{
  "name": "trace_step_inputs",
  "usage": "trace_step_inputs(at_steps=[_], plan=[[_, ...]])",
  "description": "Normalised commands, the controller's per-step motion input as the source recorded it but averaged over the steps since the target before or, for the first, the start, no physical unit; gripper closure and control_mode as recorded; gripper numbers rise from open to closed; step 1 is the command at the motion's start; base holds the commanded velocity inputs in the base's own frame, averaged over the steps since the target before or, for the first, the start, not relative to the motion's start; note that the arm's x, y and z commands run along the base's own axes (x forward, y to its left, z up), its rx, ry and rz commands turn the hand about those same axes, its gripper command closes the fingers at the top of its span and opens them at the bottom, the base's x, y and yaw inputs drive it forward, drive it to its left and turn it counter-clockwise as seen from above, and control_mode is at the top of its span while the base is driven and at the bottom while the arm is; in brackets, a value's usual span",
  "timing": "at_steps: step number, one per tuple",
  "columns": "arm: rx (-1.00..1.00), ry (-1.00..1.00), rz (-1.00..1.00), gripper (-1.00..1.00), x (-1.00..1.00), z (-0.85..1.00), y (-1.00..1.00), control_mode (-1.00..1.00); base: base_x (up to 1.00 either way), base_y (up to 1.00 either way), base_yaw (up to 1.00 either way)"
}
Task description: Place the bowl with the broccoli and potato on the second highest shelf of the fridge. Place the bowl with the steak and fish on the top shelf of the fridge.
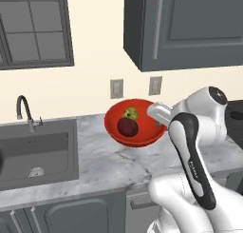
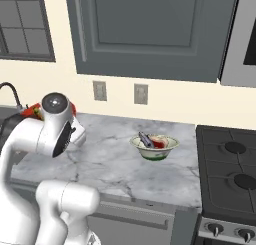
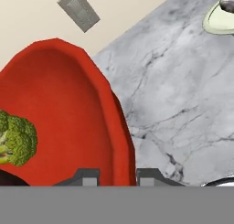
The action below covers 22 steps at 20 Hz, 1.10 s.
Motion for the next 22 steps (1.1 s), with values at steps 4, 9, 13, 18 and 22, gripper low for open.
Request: trace_step_inputs(at_steps=[4, 9, 13, 18, 22], plan=[[0.0, 0.0, -0.03, 1.0, -0.67, 0.15, -0.02, -1.0, 0.0, 0.0, 0.0], [0.0, 0.0, -0.01, 1.0, -0.31, 0.06, 0.0, -1.0, 0.0, 0.0, 0.0], [0.0, 0.0, 0.0, 1.0, 0.0, 0.0, 0.0, 1.0, -0.39, 0.0, 0.22], [0.0, 0.0, 0.0, 1.0, 0.0, 0.0, 0.0, 1.0, -0.72, 0.0, 0.45], [0.0, 0.0, 0.0, 1.0, 0.0, 0.0, 0.0, 1.0, -0.72, 0.0, 0.57]])
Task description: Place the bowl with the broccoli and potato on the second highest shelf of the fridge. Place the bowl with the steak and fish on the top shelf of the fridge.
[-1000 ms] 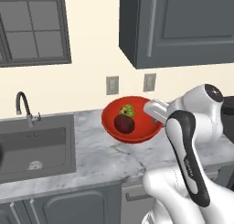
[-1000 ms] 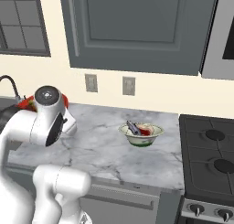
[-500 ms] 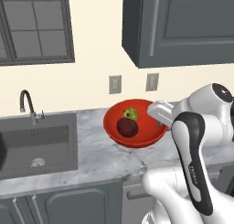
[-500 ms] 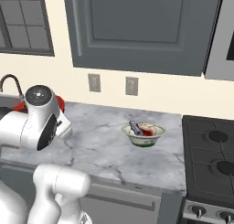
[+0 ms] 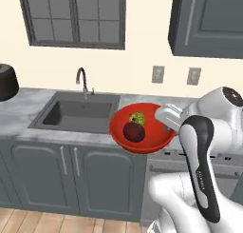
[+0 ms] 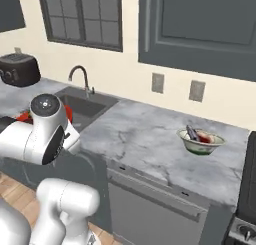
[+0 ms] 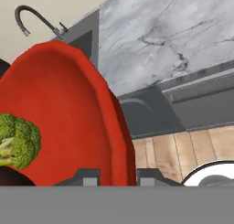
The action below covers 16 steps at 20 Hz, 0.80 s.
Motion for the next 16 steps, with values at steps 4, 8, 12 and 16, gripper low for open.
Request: trace_step_inputs(at_steps=[4, 8, 12, 16], plan=[[0.0, 0.0, 0.0, 1.0, 0.0, 0.0, 0.0, 1.0, -0.51, 0.0, 0.69], [0.0, 0.0, 0.0, 1.0, 0.0, 0.0, 0.0, 1.0, -0.3, 0.15, 0.71], [0.0, 0.0, 0.0, 1.0, 0.0, 0.0, 0.0, 1.0, -0.03, 0.27, 0.66], [0.0, 0.0, 0.0, 1.0, 0.0, 0.0, 0.0, 1.0, 0.0, 0.14, 0.67]])
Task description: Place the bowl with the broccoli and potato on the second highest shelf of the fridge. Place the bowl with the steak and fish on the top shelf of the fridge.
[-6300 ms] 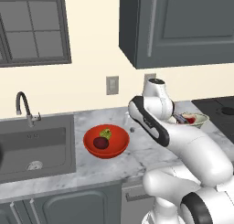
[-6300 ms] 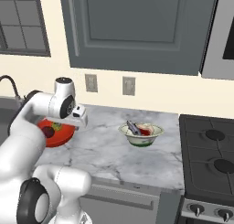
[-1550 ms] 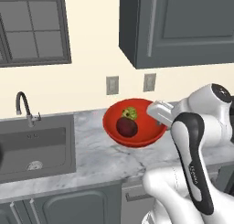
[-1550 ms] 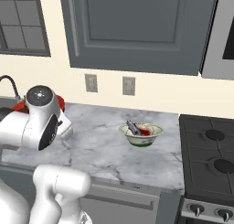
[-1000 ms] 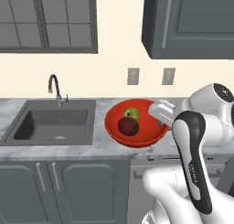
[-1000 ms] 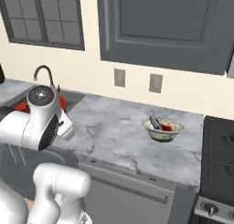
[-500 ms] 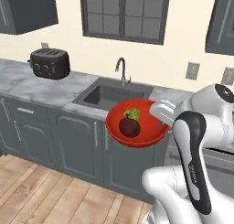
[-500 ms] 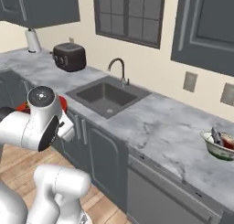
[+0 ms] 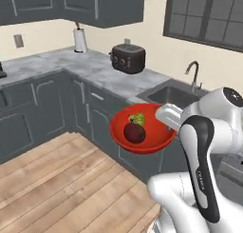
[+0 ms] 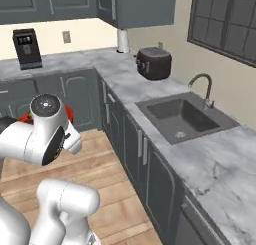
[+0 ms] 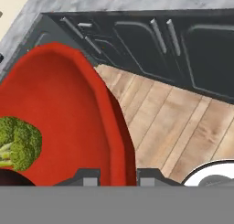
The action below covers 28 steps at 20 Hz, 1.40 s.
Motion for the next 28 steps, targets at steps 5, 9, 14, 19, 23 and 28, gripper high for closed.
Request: trace_step_inputs(at_steps=[5, 9, 14, 19, 23, 28], plan=[[0.0, 0.0, 0.0, 1.0, 0.0, 0.0, 0.0, 1.0, 0.0, 0.05, 0.77], [0.0, 0.0, 0.0, 1.0, 0.0, 0.0, 0.0, 1.0, 0.0, 0.02, 0.8], [0.0, 0.0, 0.0, 1.0, 0.0, 0.0, 0.0, 1.0, 0.0, 0.0, 0.8], [0.0, 0.0, 0.0, 1.0, 0.0, 0.0, 0.0, 1.0, 0.0, 0.0, 0.81], [0.0, 0.0, 0.0, 1.0, 0.0, 0.0, 0.0, 1.0, 0.0, 0.0, 0.8], [0.0, 0.0, 0.0, 1.0, 0.0, 0.0, 0.0, 1.0, 0.0, 0.0, 0.77]])
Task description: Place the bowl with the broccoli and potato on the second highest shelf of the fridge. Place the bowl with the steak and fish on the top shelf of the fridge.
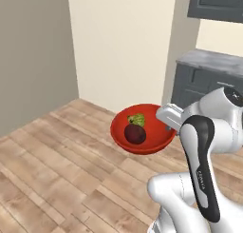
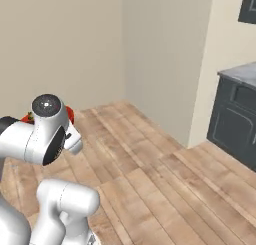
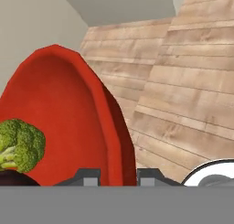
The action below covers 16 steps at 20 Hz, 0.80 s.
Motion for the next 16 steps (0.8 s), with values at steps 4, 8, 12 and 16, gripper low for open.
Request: trace_step_inputs(at_steps=[4, 8, 12, 16], plan=[[0.0, 0.0, 0.0, 1.0, 0.0, 0.0, 0.0, 1.0, 0.0, 0.0, 0.77], [0.0, 0.0, 0.0, 1.0, 0.0, 0.0, 0.0, 1.0, 0.0, 0.0, 0.77], [0.0, 0.0, 0.0, 1.0, 0.0, 0.0, 0.0, 1.0, 0.0, 0.0, 0.77], [0.0, 0.0, 0.0, 1.0, 0.0, 0.0, 0.0, 1.0, 0.01, 0.0, 0.75]])
